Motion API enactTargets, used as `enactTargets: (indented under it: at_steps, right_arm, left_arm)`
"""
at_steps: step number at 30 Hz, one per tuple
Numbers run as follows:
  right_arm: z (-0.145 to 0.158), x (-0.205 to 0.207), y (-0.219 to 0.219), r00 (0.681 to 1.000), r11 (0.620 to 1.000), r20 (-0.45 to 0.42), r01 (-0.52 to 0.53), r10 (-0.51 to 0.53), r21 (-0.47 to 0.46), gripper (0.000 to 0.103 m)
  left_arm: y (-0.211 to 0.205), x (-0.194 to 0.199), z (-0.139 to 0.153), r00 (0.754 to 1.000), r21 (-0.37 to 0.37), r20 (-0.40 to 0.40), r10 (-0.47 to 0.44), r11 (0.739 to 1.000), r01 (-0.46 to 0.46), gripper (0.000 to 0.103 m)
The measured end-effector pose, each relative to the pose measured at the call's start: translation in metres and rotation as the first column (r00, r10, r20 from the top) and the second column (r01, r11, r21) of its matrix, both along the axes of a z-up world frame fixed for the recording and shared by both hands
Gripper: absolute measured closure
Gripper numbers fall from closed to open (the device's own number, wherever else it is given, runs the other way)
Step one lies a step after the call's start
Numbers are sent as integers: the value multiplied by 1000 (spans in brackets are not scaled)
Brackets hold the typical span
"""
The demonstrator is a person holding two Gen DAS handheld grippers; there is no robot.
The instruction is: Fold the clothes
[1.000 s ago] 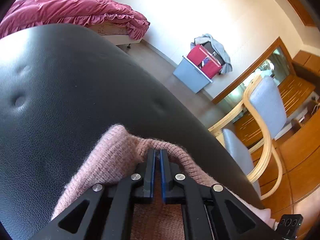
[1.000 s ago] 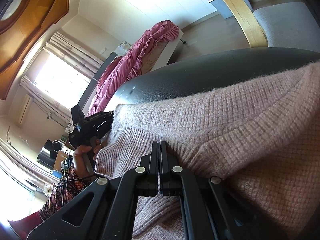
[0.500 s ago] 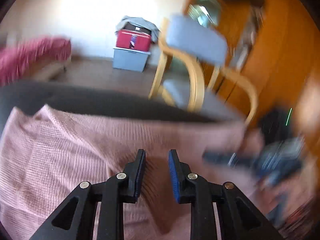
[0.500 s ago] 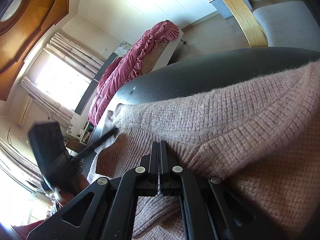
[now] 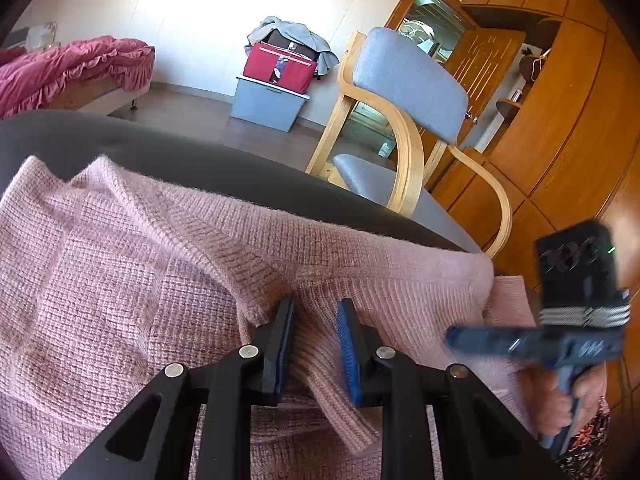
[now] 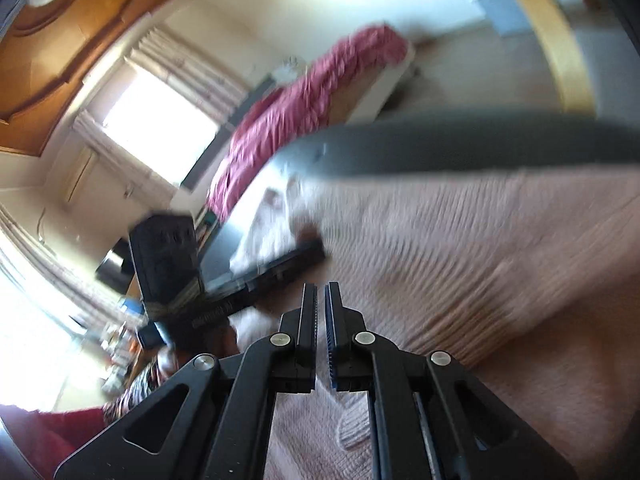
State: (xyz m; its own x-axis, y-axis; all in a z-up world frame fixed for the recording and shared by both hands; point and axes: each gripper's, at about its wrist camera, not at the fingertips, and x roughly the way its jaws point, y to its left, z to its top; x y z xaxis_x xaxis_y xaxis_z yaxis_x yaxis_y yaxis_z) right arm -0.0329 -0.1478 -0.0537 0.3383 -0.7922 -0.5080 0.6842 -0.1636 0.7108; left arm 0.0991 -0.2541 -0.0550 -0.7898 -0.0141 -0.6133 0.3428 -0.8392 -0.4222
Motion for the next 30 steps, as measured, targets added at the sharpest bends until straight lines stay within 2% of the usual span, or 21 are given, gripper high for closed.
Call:
enactTargets:
  at_steps: [1, 3, 5, 8, 10, 11, 14, 15, 16, 17, 19, 21, 24, 27, 29, 30]
  right_arm:
    - [-4, -1, 0, 1000, 1000, -11, -7, 7, 18, 103]
    - [-8, -10, 6, 1000, 1000, -15, -2, 3, 24, 103]
    - [-13, -20, 14, 1000, 1000, 17, 21, -21, 22, 103]
    - [0, -18, 25, 998, 997, -8, 70, -70, 12, 103]
    - [10, -14, 32, 994, 995, -38, 104, -104, 5, 96]
    - [14, -10, 35, 993, 994, -51, 107, -106, 5, 96]
    - [22, 10, 38, 993, 997, -88, 78, -76, 15, 91]
    - [18, 13, 39, 993, 996, -93, 80, -77, 32, 88]
    - [10, 12, 39, 992, 994, -91, 94, -89, 62, 88]
    - [2, 9, 42, 993, 992, -66, 107, -103, 60, 91]
    - [-10, -3, 49, 991, 991, 15, 135, -135, 10, 103]
    - [-15, -14, 54, 983, 984, 57, 176, -175, -6, 103]
    - [-10, -17, 49, 979, 980, -30, 200, -200, 1, 103]
    - [-5, -16, 54, 971, 973, -58, 231, -231, -7, 103]
    - [4, -7, 66, 965, 969, -92, 248, -247, -4, 100]
    - [10, -1, 73, 961, 967, -112, 255, -254, -1, 95]
  left_arm:
    - [-1, 0, -1, 1000, 3, -2, 1, 1000, -1, 81]
    - [-3, -2, -1, 1000, 8, -6, 2, 1000, -2, 82]
    - [-5, 0, -1, 1000, 22, -13, 0, 1000, 0, 82]
    - [-8, 0, -1, 1000, 46, -24, -1, 999, 2, 82]
    - [-11, 1, -1, 1000, 58, -29, -1, 998, 3, 82]
    - [-12, 2, -1, 999, 64, -32, -1, 998, 3, 82]
    - [-14, 2, -1, 999, 76, -37, -2, 997, 5, 82]
    - [-14, 2, -2, 999, 79, -38, -3, 997, 6, 82]
    - [-15, 1, -2, 999, 81, -38, -3, 997, 6, 82]
    - [-16, 1, -2, 999, 84, -39, -3, 996, 6, 82]
    - [-19, -3, -3, 999, 92, -43, -7, 996, 11, 82]
    - [-22, -10, -3, 999, 96, -47, -13, 995, 18, 82]
    - [-27, -21, -1, 999, 98, -45, -19, 995, 23, 82]
    - [-32, -32, 2, 999, 100, -37, -21, 995, 25, 82]
    - [-25, -29, 10, 999, 60, -21, -32, 998, 33, 82]
    - [-20, -23, 16, 999, 37, -20, -42, 998, 42, 82]
